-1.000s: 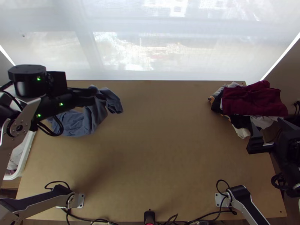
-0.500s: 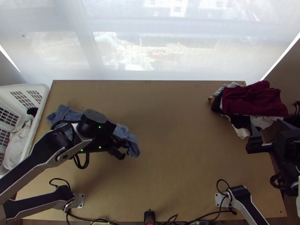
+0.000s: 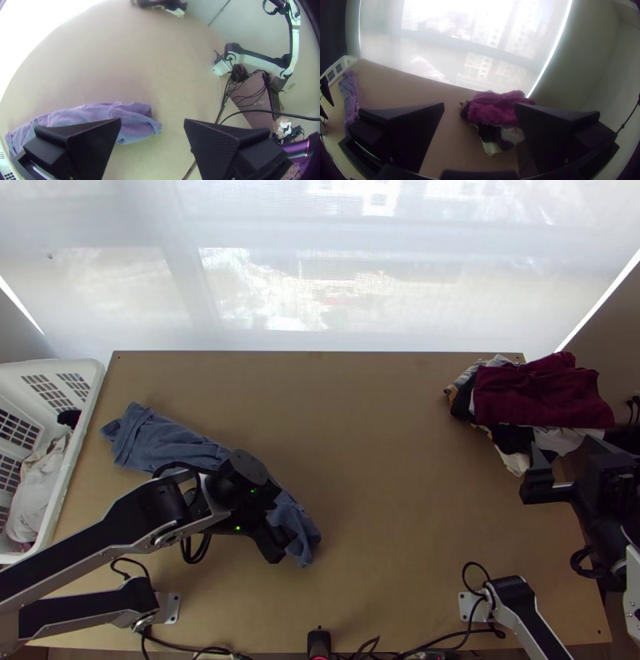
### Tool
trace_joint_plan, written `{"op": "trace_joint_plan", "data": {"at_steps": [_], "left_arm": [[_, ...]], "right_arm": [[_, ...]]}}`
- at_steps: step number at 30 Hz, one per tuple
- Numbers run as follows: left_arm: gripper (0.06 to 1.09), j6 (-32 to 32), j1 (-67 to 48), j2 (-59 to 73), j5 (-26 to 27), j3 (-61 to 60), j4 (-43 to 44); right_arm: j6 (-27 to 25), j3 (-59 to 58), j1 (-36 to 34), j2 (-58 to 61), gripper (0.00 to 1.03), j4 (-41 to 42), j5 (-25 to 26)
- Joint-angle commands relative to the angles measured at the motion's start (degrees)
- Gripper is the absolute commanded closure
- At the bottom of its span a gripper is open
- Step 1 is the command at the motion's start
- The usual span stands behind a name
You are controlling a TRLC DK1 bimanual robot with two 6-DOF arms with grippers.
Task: Fold the t-shirt
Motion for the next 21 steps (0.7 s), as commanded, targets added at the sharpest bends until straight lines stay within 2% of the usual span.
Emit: {"op": "trace_joint_plan", "data": {"at_steps": [1, 6, 11, 13, 18, 21], "left_arm": [[0.12, 3.0, 7.7, 0.1, -2.8, 0.6, -1.4], [0.12, 8.3, 20.8, -1.1, -5.1, -6.0, -0.4], [0.12, 10.7, 31.0, -1.4, -9.2, -15.4, 8.4], [0.13, 11.3, 31.9, 0.4, -14.3, -17.8, 11.3], [0.13, 10.7, 32.4, 5.3, -18.2, -19.4, 12.9], [0.23, 10.1, 32.4, 7.2, -18.4, -19.8, 13.1]], "right_arm": [[-0.5, -0.4, 0.0, 1.3, 0.05, 1.2, 0.0], [-0.7, -0.4, 1.2, 2.8, 0.05, 2.7, 0.0], [-0.5, -0.4, 2.1, 3.7, 0.05, 4.1, -0.1], [-0.5, -0.4, 2.7, 3.9, 0.05, 4.2, -0.1], [-0.5, -0.5, 3.4, 3.9, 0.05, 4.2, -0.1], [-0.6, -0.5, 3.6, 3.8, 0.05, 4.0, -0.1]]}}
